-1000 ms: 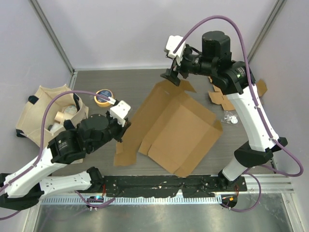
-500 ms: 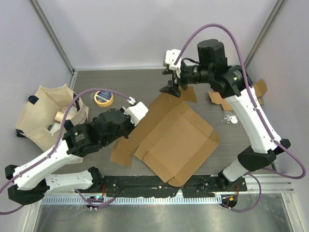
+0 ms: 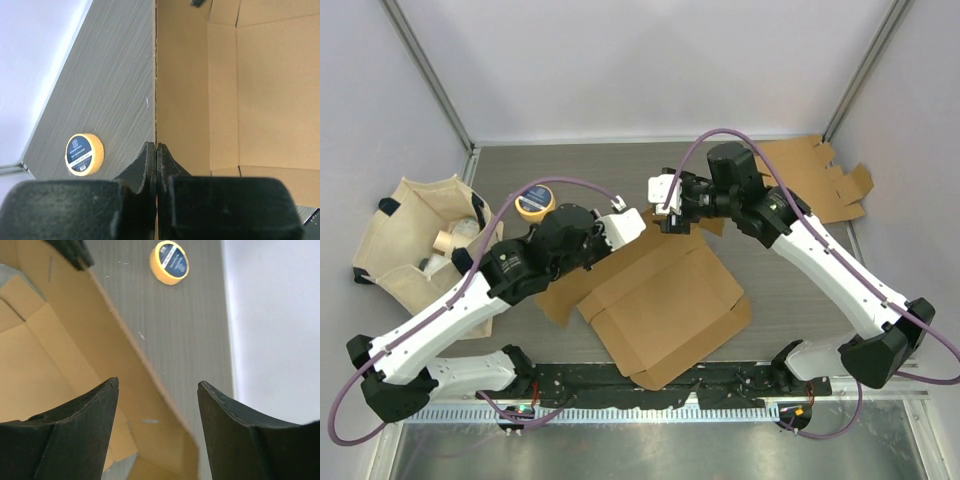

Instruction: Fold the paper box

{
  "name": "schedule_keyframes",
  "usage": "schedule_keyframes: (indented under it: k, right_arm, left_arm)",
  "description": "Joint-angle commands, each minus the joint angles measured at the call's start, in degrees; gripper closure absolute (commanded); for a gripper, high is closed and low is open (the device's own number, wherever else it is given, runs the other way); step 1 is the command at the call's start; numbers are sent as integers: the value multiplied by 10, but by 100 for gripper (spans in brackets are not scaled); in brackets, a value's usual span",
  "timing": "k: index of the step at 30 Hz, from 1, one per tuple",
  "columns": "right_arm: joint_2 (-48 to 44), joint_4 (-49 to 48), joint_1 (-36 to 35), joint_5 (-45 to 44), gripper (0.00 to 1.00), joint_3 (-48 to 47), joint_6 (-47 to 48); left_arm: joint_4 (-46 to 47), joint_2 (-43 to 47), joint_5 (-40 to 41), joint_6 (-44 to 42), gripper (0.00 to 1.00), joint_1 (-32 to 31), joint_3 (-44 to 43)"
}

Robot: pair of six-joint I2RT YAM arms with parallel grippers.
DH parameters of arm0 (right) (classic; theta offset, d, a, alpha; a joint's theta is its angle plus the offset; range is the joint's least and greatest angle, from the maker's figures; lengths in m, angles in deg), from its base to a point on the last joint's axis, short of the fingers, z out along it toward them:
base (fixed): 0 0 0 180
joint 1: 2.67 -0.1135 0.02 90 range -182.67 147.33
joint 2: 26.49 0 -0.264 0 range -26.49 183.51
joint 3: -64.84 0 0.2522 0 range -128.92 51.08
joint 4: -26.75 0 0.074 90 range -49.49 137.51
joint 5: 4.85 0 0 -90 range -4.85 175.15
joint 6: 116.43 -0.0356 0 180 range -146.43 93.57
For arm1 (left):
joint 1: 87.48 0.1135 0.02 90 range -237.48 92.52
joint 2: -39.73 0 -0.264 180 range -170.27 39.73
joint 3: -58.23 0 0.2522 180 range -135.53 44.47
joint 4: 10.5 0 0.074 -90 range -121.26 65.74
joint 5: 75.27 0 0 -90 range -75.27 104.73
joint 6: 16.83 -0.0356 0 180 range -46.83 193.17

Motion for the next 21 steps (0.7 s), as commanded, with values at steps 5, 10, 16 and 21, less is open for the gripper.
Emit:
schedule_keyframes:
  k: [5,10,16,21]
  right_arm:
    - [-11,-146,-37,-64,35,49,50]
    - [-9,-149,-41,-55,44,74,54]
    - [-18,-168,-41,-44,46,111,34]
    - [-22,-166,-41,-43,44,124,28]
  left_arm:
    - [58,-24,-41,-48,100,7,-23]
    - [96,-16,-52,-49,100,20,-6]
    - [136,-10,-67,-55,100,32,16]
    - [146,-15,-71,-57,100,39,18]
